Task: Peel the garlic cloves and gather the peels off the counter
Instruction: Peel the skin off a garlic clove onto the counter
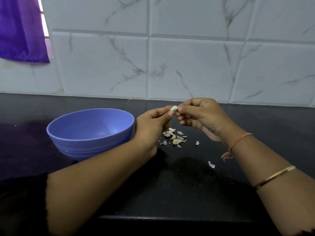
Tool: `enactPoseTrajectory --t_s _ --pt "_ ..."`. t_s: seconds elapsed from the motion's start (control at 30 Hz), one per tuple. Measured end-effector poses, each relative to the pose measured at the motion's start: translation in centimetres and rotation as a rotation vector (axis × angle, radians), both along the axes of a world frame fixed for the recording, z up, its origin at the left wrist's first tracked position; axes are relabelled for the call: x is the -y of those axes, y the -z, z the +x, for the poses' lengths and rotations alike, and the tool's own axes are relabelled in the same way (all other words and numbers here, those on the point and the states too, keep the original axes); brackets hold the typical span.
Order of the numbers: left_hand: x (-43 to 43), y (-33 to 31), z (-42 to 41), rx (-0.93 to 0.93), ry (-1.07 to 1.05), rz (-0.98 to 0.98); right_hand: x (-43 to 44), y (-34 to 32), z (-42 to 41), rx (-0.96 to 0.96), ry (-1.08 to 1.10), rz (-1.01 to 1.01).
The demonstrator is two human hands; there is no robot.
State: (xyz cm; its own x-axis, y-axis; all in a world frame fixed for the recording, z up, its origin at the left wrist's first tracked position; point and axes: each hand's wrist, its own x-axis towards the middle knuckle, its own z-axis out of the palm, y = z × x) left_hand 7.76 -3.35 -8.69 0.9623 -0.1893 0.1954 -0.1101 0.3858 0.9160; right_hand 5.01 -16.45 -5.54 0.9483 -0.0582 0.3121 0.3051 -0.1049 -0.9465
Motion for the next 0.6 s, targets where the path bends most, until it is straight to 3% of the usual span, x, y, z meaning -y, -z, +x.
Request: enactPoseTrajectory --t_s 0.27,0.6 --pt "0.41 -0.23 -0.6 0.163 -0.051 0.08 -0.2 -0.29 -0.39 -0.066 0.001 0.027" --pt "0.43 -0.23 -0.55 -0.036 0.017 0.009 -0.23 -0.38 -0.22 0.009 0.049 0.01"
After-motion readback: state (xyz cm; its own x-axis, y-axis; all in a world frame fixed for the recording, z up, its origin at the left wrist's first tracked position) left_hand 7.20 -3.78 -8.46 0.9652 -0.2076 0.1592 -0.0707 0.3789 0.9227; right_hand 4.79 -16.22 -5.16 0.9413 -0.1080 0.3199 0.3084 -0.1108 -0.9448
